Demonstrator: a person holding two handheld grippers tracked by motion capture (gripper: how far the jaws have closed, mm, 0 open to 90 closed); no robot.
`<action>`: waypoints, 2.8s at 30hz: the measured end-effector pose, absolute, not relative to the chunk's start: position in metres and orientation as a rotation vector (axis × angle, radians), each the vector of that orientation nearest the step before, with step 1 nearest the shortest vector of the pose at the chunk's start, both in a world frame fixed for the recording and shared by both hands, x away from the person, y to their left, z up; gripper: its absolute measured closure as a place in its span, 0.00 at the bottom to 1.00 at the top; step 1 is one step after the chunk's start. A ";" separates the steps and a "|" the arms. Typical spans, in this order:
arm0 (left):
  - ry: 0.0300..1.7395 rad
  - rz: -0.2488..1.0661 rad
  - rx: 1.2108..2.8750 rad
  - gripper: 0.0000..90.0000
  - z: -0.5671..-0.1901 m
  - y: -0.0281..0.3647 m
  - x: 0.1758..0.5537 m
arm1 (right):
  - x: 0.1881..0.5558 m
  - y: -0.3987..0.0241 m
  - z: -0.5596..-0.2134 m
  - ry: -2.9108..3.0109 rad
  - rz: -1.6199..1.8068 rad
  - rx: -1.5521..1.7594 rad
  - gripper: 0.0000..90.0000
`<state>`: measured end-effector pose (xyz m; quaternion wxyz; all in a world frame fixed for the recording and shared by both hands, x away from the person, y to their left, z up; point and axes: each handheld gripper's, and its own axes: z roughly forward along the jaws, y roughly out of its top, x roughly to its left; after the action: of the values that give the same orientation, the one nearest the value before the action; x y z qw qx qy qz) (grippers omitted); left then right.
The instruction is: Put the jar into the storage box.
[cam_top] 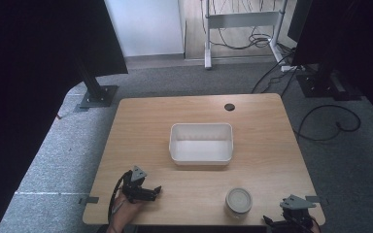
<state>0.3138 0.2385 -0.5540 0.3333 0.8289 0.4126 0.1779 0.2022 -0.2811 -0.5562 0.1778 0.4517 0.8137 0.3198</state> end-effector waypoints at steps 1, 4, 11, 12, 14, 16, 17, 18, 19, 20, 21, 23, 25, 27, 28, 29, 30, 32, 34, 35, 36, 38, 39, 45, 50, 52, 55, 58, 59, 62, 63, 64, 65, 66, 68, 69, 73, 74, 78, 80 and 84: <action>1.078 0.464 2.164 0.00 -0.554 0.238 0.314 | 0.202 -0.281 -0.557 2.301 0.903 1.274 0.03; 1.079 0.465 2.161 0.00 -0.554 0.238 0.314 | 0.200 -0.282 -0.557 2.301 0.894 1.297 0.01; 1.079 0.465 2.161 0.00 -0.554 0.238 0.314 | 0.199 -0.283 -0.557 2.296 0.889 1.324 0.00; 1.079 0.464 2.161 0.00 -0.554 0.238 0.314 | 0.199 -0.283 -0.557 2.297 0.889 1.323 0.00; 1.079 0.465 2.161 0.00 -0.554 0.238 0.314 | 0.199 -0.283 -0.557 2.297 0.889 1.323 0.00; 1.079 0.465 2.160 0.00 -0.554 0.238 0.314 | 0.199 -0.283 -0.557 2.298 0.888 1.322 0.00; 1.079 0.465 2.160 0.00 -0.554 0.238 0.314 | 0.199 -0.283 -0.557 2.298 0.888 1.322 0.00; 1.079 0.465 2.161 0.00 -0.554 0.238 0.314 | 0.199 -0.283 -0.557 2.297 0.886 1.326 0.00; 1.079 0.465 2.160 0.00 -0.554 0.238 0.314 | 0.199 -0.283 -0.557 2.296 0.885 1.328 0.00; 1.079 0.465 2.161 0.00 -0.554 0.238 0.314 | 0.199 -0.282 -0.557 2.296 0.884 1.331 0.00; 1.079 0.465 2.160 0.00 -0.554 0.238 0.314 | 0.199 -0.282 -0.557 2.296 0.883 1.331 0.00; 1.079 0.464 2.160 0.00 -0.554 0.238 0.314 | 0.199 -0.282 -0.557 2.296 0.883 1.332 0.00; 1.079 0.465 2.161 0.00 -0.554 0.238 0.314 | 0.198 -0.282 -0.557 2.297 0.883 1.331 0.00; 1.079 0.465 2.161 0.00 -0.554 0.238 0.314 | 0.198 -0.281 -0.557 2.301 0.881 1.330 0.00; 1.079 0.465 2.160 0.00 -0.554 0.238 0.314 | 0.198 -0.281 -0.557 2.304 0.881 1.328 0.00; 1.079 0.465 2.160 0.00 -0.554 0.238 0.314 | 0.198 -0.280 -0.556 2.307 0.880 1.326 0.00; 1.079 0.465 2.160 0.00 -0.554 0.238 0.314 | 0.198 -0.279 -0.556 2.308 0.880 1.326 0.00; 1.079 0.465 2.160 0.00 -0.554 0.238 0.314 | 0.198 -0.277 -0.556 2.312 0.880 1.323 0.00; 1.079 0.465 2.160 0.00 -0.554 0.238 0.314 | 0.198 -0.275 -0.556 2.319 0.881 1.317 0.00; 1.079 0.465 2.160 0.00 -0.554 0.238 0.314 | 0.198 -0.274 -0.556 2.325 0.886 1.308 0.00; 1.079 0.465 2.161 0.00 -0.554 0.238 0.314 | 0.198 -0.273 -0.556 2.328 0.888 1.304 0.00; 1.079 0.465 2.160 0.00 -0.554 0.238 0.314 | 0.197 -0.269 -0.555 2.335 0.896 1.291 0.00; 1.079 0.465 2.161 0.00 -0.554 0.238 0.314 | 0.197 -0.269 -0.555 2.337 0.901 1.285 0.00; 1.084 0.467 2.158 0.00 -0.554 0.238 0.314 | 0.195 -0.262 -0.550 2.347 0.941 1.252 0.00; 1.087 0.467 2.157 0.00 -0.554 0.238 0.314 | 0.194 -0.258 -0.547 2.349 0.958 1.232 0.00; 1.087 0.467 2.156 0.00 -0.554 0.238 0.314 | 0.194 -0.256 -0.545 2.353 0.968 1.221 0.00; 1.087 0.467 2.156 0.00 -0.554 0.238 0.314 | 0.194 -0.253 -0.544 2.365 0.979 1.201 0.00; 1.087 0.467 2.156 0.00 -0.554 0.238 0.314 | 0.194 -0.250 -0.543 2.368 0.995 1.189 0.00; 1.087 0.467 2.156 0.00 -0.554 0.238 0.314 | 0.194 -0.249 -0.543 2.370 0.997 1.184 0.00; 1.087 0.467 2.157 0.00 -0.554 0.238 0.314 | 0.194 -0.245 -0.541 2.374 1.013 1.158 0.00; 1.087 0.467 2.156 0.00 -0.554 0.238 0.314 | 0.193 -0.243 -0.541 2.375 1.016 1.150 0.00; 1.087 0.467 2.157 0.00 -0.554 0.238 0.314 | 0.193 -0.241 -0.540 2.376 1.018 1.141 0.00; 1.087 0.467 2.156 0.00 -0.554 0.238 0.314 | 0.193 -0.240 -0.540 2.378 1.021 1.131 0.00; 1.086 0.467 2.157 0.00 -0.554 0.238 0.314 | 0.193 -0.238 -0.539 2.380 1.022 1.123 0.00; 1.087 0.467 2.157 0.00 -0.554 0.238 0.314 | 0.194 -0.235 -0.539 2.380 1.026 1.111 0.00; 1.087 0.467 2.157 0.00 -0.554 0.238 0.314 | 0.194 -0.234 -0.539 2.380 1.029 1.109 0.00; 1.087 0.467 2.156 0.00 -0.554 0.238 0.314 | 0.195 -0.229 -0.538 2.377 1.043 1.094 0.00; 1.087 0.467 2.157 0.00 -0.554 0.238 0.314 | 0.195 -0.228 -0.538 2.375 1.046 1.090 0.00; 1.087 0.467 2.156 0.00 -0.554 0.238 0.314 | 0.197 -0.224 -0.536 2.379 1.053 1.073 0.00; 1.087 0.467 2.156 0.00 -0.554 0.238 0.314 | 0.198 -0.222 -0.536 2.380 1.053 1.073 0.00; 1.087 0.467 2.156 0.00 -0.554 0.238 0.314 | 0.199 -0.217 -0.535 2.380 1.063 1.058 0.00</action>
<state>0.3141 0.2376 -0.5543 0.3345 0.8262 0.4166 0.1788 0.1995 -0.2173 -0.5352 0.1635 0.3710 0.8347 0.3727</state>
